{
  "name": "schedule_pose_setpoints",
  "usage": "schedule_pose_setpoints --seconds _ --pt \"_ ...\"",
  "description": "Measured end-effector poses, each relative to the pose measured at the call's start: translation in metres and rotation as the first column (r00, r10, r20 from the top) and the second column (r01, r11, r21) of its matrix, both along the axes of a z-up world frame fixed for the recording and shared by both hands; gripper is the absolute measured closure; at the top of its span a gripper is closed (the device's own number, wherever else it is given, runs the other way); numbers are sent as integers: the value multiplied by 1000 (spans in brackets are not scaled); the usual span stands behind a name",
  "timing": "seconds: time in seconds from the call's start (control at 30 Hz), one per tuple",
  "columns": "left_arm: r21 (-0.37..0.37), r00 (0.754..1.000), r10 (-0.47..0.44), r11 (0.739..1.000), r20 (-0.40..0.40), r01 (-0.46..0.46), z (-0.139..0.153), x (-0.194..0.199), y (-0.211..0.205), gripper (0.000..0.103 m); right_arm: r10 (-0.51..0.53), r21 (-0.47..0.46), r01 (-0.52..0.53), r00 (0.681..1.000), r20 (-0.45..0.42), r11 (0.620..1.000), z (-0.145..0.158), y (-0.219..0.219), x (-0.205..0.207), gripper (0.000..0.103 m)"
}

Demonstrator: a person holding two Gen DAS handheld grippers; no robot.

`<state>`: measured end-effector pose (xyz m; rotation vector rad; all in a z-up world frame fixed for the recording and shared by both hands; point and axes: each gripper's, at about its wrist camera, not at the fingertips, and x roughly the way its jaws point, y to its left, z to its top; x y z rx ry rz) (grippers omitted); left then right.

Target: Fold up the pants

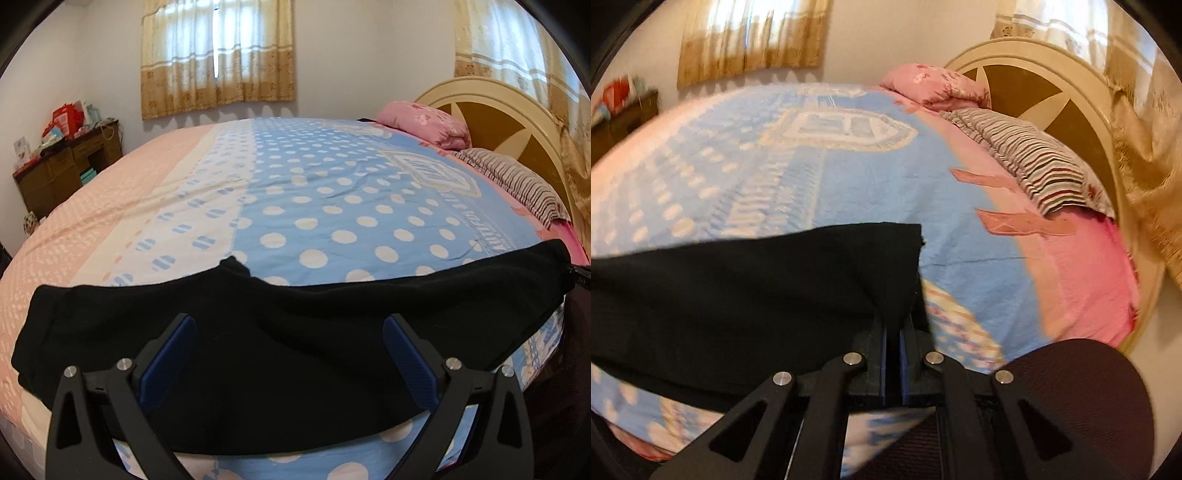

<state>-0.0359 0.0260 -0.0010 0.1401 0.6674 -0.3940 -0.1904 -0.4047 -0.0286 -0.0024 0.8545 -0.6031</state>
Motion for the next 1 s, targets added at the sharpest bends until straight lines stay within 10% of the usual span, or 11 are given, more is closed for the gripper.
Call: schedule_pose_setpoints --seconds 0.17,0.5,0.67,1.0 --pt "14 999 -39 999 -16 40 -4 -1 -10 0 -43 88 54 991 -125 995 -40 -37 14 98" --pt "30 986 -139 989 -96 142 -27 -2 -44 0 -35 -64 37 999 20 997 18 15 -8 73" --pt "40 973 -191 979 -128 198 -39 -6 -65 0 223 306 -243 970 100 920 7 61 11 73" --pt "142 948 -261 947 -183 288 -56 -18 -85 0 337 492 -245 935 -108 836 -41 73 26 73"
